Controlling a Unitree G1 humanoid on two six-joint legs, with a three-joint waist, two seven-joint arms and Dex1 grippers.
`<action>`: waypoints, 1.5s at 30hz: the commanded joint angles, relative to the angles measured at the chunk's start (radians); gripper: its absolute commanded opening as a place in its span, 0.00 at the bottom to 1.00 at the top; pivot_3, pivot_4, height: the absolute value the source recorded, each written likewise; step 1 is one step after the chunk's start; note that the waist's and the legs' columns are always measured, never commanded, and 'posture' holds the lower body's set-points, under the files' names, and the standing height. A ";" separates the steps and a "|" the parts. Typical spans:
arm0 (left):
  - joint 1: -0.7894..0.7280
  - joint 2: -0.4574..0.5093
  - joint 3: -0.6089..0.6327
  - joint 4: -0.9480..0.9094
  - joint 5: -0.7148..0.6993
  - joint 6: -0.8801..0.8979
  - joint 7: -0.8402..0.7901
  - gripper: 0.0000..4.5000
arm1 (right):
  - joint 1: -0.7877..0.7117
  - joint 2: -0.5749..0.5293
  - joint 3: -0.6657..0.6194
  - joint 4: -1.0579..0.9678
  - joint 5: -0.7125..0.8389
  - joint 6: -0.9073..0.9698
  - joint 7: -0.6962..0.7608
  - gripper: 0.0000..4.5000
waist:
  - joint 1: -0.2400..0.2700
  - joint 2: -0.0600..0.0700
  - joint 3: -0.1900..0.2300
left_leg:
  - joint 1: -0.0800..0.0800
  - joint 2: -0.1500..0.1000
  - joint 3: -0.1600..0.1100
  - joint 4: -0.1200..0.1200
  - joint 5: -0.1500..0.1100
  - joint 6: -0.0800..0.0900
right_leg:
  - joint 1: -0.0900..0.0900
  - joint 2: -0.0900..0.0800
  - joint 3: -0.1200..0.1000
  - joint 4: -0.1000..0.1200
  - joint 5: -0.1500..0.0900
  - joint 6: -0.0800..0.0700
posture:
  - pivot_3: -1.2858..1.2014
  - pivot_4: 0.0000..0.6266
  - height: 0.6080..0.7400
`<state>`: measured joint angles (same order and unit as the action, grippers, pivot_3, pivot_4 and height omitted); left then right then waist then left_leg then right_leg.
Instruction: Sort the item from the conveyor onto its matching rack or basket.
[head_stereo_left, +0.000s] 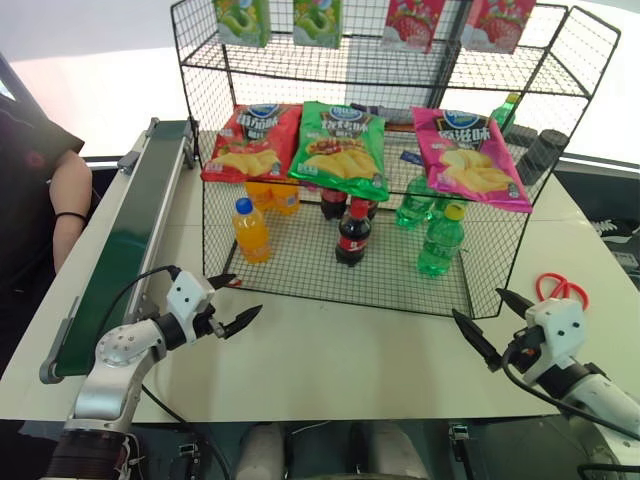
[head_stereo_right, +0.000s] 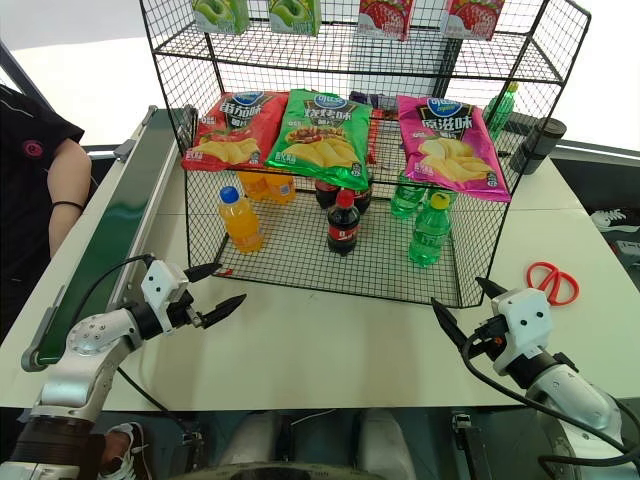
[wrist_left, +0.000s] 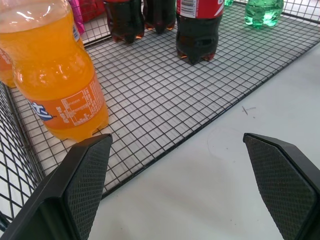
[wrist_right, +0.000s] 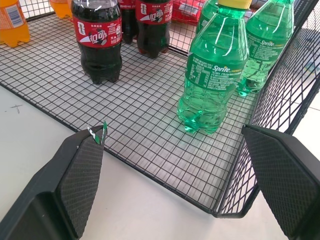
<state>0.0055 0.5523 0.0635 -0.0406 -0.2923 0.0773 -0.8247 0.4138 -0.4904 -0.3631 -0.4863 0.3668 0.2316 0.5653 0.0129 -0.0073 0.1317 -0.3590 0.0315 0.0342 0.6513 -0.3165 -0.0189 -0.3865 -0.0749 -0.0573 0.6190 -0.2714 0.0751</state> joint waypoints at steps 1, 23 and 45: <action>0.001 0.000 0.016 -0.005 -0.005 -0.022 -0.002 1.00 | -0.009 -0.002 -0.007 -0.020 0.003 -0.014 -0.001 1.00 | 0.000 0.000 0.000 | 0.000 0.000 0.000 0.000 0.000 0.000 | 0.000 0.000 0.000 0.000 0.000 0.000 | 0.52 0.24 1.00; 0.000 -0.001 0.013 -0.015 -0.013 -0.004 -0.003 1.00 | -0.022 -0.003 0.002 -0.032 0.003 0.004 -0.008 1.00 | 0.000 0.000 0.000 | 0.000 0.000 0.000 0.000 0.000 0.000 | 0.000 0.000 0.000 0.000 0.000 0.000 | 0.52 0.24 1.00; 0.000 0.003 0.015 -0.039 -0.017 0.021 -0.003 1.00 | -0.017 0.003 0.010 -0.013 -0.001 -0.017 -0.007 1.00 | 0.000 0.000 0.000 | 0.000 0.000 0.000 0.000 0.000 0.000 | 0.000 0.000 0.000 0.000 0.000 0.000 | 0.52 0.24 1.00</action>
<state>0.0075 0.5503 0.0636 -0.0422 -0.2946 0.1013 -0.8258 0.3960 -0.4898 -0.3410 -0.4862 0.3660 0.2359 0.5575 0.0130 -0.0072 0.1317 -0.3589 0.0315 0.0344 0.6511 -0.3165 -0.0189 -0.3865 -0.0750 -0.0573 0.6191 -0.2714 0.0751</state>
